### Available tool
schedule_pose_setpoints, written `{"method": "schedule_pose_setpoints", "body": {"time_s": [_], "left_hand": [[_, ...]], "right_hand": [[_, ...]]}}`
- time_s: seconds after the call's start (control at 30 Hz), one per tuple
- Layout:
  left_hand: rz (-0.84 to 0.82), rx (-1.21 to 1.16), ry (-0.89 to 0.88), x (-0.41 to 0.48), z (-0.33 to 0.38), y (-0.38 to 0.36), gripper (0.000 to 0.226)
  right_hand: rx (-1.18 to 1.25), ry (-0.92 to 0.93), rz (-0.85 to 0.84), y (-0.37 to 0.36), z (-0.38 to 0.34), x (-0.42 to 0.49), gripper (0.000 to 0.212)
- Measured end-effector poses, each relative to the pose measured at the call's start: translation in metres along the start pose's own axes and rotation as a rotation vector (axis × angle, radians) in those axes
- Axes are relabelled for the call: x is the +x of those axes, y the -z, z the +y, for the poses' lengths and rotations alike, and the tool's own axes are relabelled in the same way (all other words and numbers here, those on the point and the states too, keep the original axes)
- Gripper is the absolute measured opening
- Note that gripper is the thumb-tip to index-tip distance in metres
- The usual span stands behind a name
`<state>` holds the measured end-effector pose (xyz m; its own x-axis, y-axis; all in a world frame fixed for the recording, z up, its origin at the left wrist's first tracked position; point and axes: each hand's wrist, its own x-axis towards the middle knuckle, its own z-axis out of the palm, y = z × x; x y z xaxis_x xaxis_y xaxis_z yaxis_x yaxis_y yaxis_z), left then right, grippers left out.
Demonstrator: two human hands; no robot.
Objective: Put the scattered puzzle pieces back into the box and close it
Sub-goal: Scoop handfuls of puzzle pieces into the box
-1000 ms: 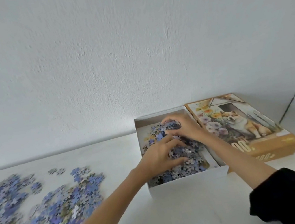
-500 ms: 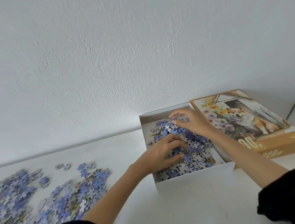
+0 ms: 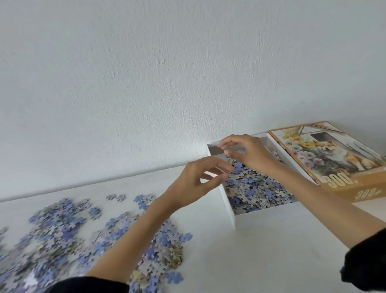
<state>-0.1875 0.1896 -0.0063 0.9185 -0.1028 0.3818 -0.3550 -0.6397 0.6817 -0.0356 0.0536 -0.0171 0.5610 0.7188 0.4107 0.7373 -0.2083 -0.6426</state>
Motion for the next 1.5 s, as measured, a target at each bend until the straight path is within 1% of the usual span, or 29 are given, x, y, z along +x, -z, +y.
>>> {"method": "schedule_pose_setpoints", "body": {"time_s": [0.17,0.3,0.43,0.53,0.6,0.67,0.77,0.83,0.9,0.97,1.03,1.1,1.2,1.23,1.3,1.37,1.43,1.5], "left_hand": [[0.067,0.028,0.043,-0.048,0.001,0.044,0.017],[0.079,0.077,0.077,-0.093,0.001,0.076,0.017],[0.094,0.124,0.113,-0.144,-0.008,0.111,0.017],[0.085,0.205,0.155,-0.187,-0.026,0.135,0.019],[0.064,0.300,0.214,-0.221,-0.043,0.151,0.028],[0.045,0.385,0.287,-0.259,-0.064,0.169,0.043],[0.107,0.426,0.420,-0.315,-0.090,0.201,0.068],[0.167,0.472,0.586,-0.347,-0.104,0.222,0.089],[0.193,0.501,0.730,-0.369,-0.113,0.233,0.100],[0.171,0.546,0.778,-0.378,-0.119,0.230,0.107],[0.146,0.573,0.756,-0.373,-0.121,0.219,0.109],[0.116,0.545,0.701,-0.360,-0.120,0.208,0.108],[0.052,0.511,0.616,-0.340,-0.121,0.198,0.105],[0.052,0.477,0.604,-0.334,-0.120,0.198,0.104],[0.034,0.429,0.579,-0.328,-0.117,0.202,0.103],[-0.051,0.437,0.530,-0.328,-0.113,0.206,0.108],[-0.165,0.442,0.492,-0.334,-0.109,0.209,0.111],[-0.252,0.424,0.486,-0.343,-0.109,0.205,0.113]], "right_hand": [[-0.004,0.082,-0.046,-0.044,-0.051,0.001,0.020],[0.009,0.125,-0.072,-0.083,-0.089,0.004,0.019],[0.047,0.118,-0.105,-0.126,-0.124,0.000,0.021],[0.074,0.087,-0.152,-0.161,-0.141,-0.012,0.022],[0.022,0.027,-0.190,-0.186,-0.146,-0.025,0.022],[-0.129,-0.067,-0.180,-0.207,-0.143,-0.039,0.030],[-0.304,-0.199,-0.175,-0.220,-0.132,-0.053,0.051],[-0.372,-0.269,-0.202,-0.224,-0.127,-0.056,0.069],[-0.425,-0.273,-0.196,-0.229,-0.127,-0.055,0.082],[-0.447,-0.233,-0.178,-0.240,-0.132,-0.056,0.086],[-0.459,-0.208,-0.178,-0.252,-0.139,-0.056,0.091],[-0.456,-0.199,-0.187,-0.260,-0.146,-0.053,0.094],[-0.367,-0.204,-0.195,-0.263,-0.155,-0.048,0.068],[-0.320,-0.216,-0.187,-0.261,-0.158,-0.048,0.069],[-0.260,-0.240,-0.167,-0.254,-0.164,-0.050,0.082],[-0.262,-0.238,-0.224,-0.244,-0.170,-0.056,0.095],[-0.300,-0.237,-0.395,-0.236,-0.175,-0.068,0.111],[-0.361,-0.236,-0.568,-0.233,-0.178,-0.080,0.119]]}}
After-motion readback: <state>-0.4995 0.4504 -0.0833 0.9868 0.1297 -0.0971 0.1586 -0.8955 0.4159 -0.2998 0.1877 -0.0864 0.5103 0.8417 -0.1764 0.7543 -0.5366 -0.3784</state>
